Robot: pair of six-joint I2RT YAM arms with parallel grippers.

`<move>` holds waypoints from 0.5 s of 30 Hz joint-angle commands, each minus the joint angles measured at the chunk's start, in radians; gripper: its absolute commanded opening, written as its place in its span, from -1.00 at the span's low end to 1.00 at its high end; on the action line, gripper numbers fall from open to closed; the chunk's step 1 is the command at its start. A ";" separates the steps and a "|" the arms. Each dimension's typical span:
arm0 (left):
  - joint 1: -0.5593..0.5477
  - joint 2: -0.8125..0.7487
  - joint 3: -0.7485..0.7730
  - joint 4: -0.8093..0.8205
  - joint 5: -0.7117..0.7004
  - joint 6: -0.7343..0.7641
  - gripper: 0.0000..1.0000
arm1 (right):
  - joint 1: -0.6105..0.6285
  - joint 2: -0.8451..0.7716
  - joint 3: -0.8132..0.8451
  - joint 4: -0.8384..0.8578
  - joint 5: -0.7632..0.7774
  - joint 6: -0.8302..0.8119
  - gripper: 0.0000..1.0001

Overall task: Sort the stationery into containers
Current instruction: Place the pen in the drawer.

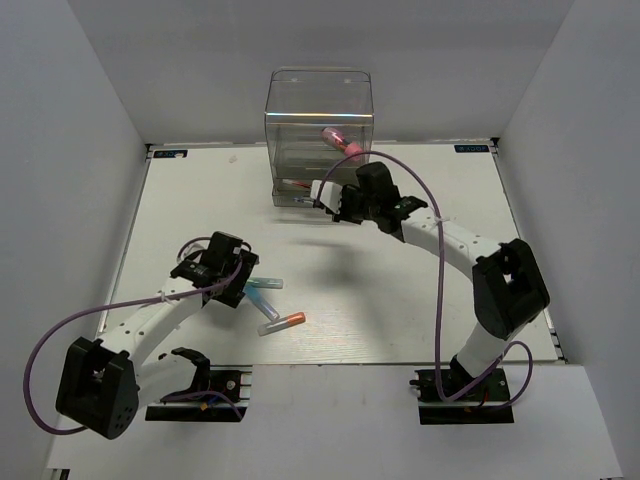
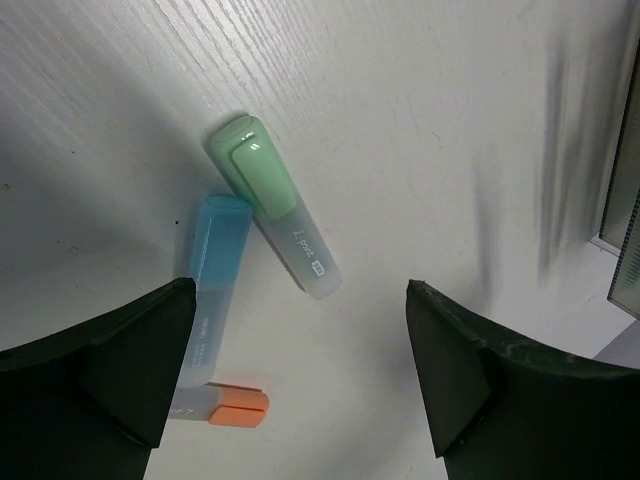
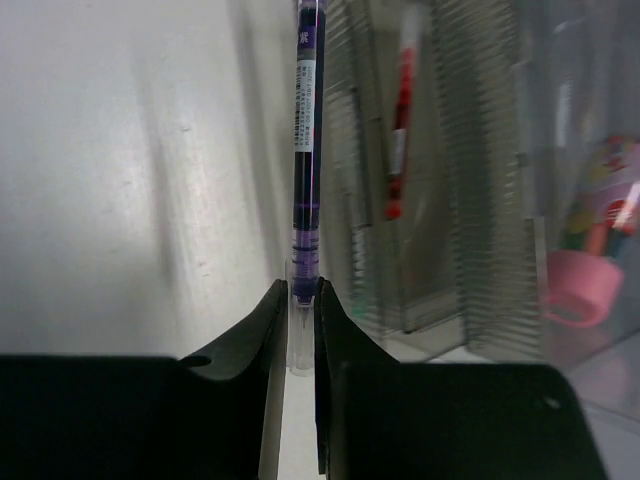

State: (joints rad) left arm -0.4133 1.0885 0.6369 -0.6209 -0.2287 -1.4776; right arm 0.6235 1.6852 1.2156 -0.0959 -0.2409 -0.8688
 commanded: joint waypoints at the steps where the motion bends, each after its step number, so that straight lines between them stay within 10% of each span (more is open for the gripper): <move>1: 0.005 0.005 0.037 -0.008 -0.008 -0.041 0.90 | -0.014 -0.003 0.081 0.018 -0.006 -0.083 -1.00; 12: 0.005 0.053 0.027 0.039 -0.041 -0.072 0.85 | -0.062 0.188 0.324 -0.053 0.060 -0.177 -1.00; 15: 0.005 0.109 0.058 0.049 -0.020 -0.072 0.85 | -0.071 0.244 0.421 -0.141 0.028 -0.190 -0.71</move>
State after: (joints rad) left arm -0.4133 1.1664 0.6460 -0.5938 -0.2432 -1.5352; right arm 0.5621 1.8984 1.5379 -0.1490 -0.1913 -1.0260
